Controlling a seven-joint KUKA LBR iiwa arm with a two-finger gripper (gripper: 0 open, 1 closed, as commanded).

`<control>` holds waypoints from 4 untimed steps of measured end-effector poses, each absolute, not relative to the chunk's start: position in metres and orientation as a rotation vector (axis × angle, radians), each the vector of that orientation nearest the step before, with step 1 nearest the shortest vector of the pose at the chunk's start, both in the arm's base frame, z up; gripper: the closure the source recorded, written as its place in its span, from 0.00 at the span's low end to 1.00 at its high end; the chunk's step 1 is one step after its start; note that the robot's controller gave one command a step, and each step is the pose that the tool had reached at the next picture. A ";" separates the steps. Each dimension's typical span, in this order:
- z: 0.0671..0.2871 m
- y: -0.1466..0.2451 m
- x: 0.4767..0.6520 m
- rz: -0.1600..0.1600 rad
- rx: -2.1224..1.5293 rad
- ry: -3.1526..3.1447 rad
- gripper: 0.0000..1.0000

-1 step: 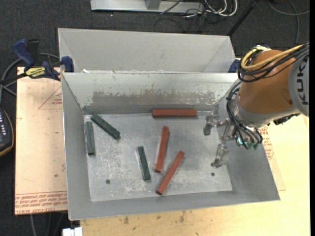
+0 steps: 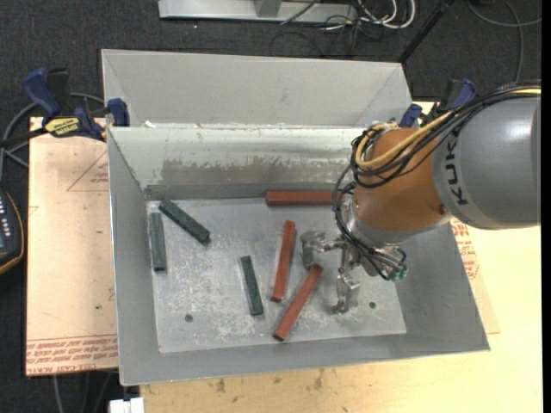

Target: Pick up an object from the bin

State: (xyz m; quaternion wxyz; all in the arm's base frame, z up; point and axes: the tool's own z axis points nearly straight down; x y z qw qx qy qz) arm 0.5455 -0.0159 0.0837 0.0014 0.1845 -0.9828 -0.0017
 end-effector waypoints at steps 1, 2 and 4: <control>0.074 0.023 0.599 0.001 1.394 -2.824 0.00; 0.070 -0.021 0.604 0.002 1.372 -2.831 0.00; 0.072 0.084 0.647 0.000 1.713 -2.638 0.00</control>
Offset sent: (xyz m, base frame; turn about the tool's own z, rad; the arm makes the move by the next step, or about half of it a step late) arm 0.0511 0.0368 -0.0115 -0.5478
